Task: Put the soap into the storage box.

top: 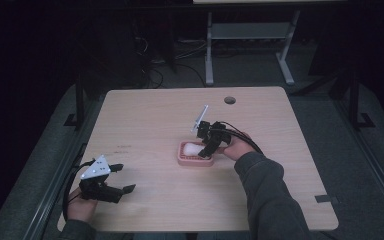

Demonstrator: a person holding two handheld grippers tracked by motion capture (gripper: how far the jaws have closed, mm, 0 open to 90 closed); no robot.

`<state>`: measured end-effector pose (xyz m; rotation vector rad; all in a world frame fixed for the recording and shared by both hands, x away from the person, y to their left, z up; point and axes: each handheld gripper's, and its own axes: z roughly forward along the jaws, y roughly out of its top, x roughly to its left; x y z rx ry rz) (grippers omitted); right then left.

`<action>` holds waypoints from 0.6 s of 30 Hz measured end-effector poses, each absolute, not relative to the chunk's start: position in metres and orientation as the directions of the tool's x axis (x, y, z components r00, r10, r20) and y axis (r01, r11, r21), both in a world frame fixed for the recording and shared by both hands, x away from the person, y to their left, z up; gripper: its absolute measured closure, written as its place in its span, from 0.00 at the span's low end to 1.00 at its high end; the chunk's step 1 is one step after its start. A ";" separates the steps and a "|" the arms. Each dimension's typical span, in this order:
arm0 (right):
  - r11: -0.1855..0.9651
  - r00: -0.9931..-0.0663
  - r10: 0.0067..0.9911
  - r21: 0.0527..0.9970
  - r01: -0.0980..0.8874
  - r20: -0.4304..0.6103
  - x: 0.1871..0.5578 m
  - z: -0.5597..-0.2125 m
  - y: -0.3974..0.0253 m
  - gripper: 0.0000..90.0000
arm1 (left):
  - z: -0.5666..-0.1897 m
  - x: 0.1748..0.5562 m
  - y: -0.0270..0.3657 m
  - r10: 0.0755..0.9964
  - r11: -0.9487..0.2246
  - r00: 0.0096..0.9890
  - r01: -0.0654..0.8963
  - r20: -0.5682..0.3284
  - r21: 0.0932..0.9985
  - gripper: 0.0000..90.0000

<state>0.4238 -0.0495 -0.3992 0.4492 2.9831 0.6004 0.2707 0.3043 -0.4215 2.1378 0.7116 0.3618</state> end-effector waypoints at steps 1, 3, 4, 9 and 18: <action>0.880 -0.956 0.294 0.392 0.267 -0.010 0.424 -0.399 -0.050 0.46 | -0.421 0.271 0.304 0.602 -0.493 0.798 0.362 0.010 0.791 0.16; 0.877 -0.954 0.301 0.394 0.273 -0.009 0.422 -0.399 -0.052 0.46 | -0.422 0.271 0.304 0.603 -0.490 0.797 0.365 0.006 0.792 0.16; 0.876 -0.954 0.301 0.397 0.273 -0.009 0.421 -0.398 -0.053 0.46 | -0.422 0.271 0.304 0.603 -0.490 0.797 0.365 0.006 0.792 0.16; 0.874 -0.954 0.301 0.402 0.273 -0.006 0.418 -0.398 -0.057 0.45 | -0.422 0.270 0.304 0.604 -0.489 0.797 0.366 0.004 0.792 0.16; 0.867 -0.950 0.313 0.410 0.284 -0.003 0.414 -0.396 -0.062 0.44 | -0.422 0.270 0.303 0.603 -0.492 0.798 0.365 0.007 0.791 0.16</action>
